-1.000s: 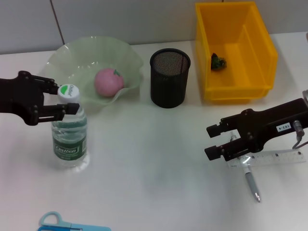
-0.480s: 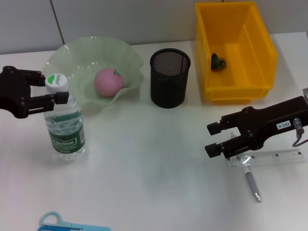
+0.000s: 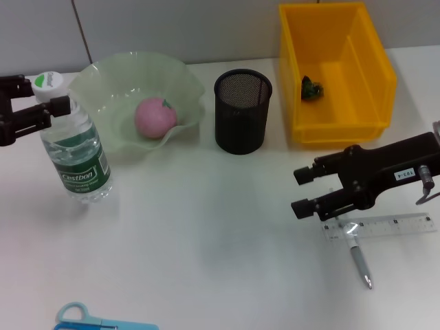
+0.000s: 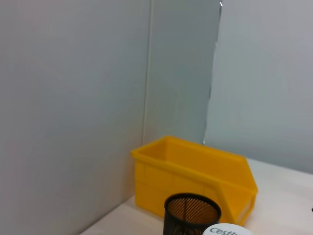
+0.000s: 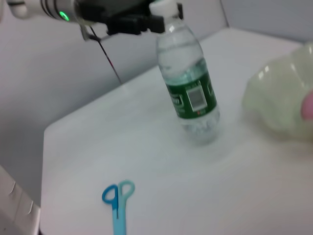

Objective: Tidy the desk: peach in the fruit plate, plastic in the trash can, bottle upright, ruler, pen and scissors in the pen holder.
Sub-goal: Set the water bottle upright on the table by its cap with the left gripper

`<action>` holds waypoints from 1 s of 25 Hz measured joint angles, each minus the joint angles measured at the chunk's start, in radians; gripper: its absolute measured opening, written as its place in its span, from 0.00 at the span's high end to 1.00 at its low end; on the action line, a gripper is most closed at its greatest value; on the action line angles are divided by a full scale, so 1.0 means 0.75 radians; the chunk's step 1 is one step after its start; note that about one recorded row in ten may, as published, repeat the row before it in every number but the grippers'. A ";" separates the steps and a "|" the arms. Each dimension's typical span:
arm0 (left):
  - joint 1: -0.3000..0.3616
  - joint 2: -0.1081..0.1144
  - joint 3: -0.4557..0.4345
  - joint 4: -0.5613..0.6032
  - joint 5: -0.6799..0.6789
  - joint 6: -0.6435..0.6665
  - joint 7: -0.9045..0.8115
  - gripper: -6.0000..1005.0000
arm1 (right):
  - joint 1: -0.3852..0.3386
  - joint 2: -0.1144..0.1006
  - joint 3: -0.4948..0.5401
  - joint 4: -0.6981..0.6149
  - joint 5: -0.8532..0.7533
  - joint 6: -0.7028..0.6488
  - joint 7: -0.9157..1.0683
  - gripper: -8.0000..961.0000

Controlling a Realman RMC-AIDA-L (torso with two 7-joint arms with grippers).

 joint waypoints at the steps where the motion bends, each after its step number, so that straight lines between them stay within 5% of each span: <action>1: 0.005 -0.001 -0.009 -0.018 -0.011 -0.004 0.011 0.55 | -0.005 0.002 0.002 0.000 0.014 0.004 -0.021 0.17; 7: 0.047 -0.028 -0.020 -0.055 -0.084 -0.019 0.081 0.55 | -0.046 0.009 0.007 0.011 0.094 0.038 -0.155 0.17; 17: 0.083 -0.095 -0.030 -0.071 -0.114 -0.148 0.123 0.55 | -0.092 0.067 0.035 0.019 0.122 0.069 -0.367 0.17; 25: 0.092 -0.098 -0.030 -0.135 -0.163 -0.190 0.191 0.54 | -0.122 0.074 0.057 0.021 0.130 0.072 -0.400 0.17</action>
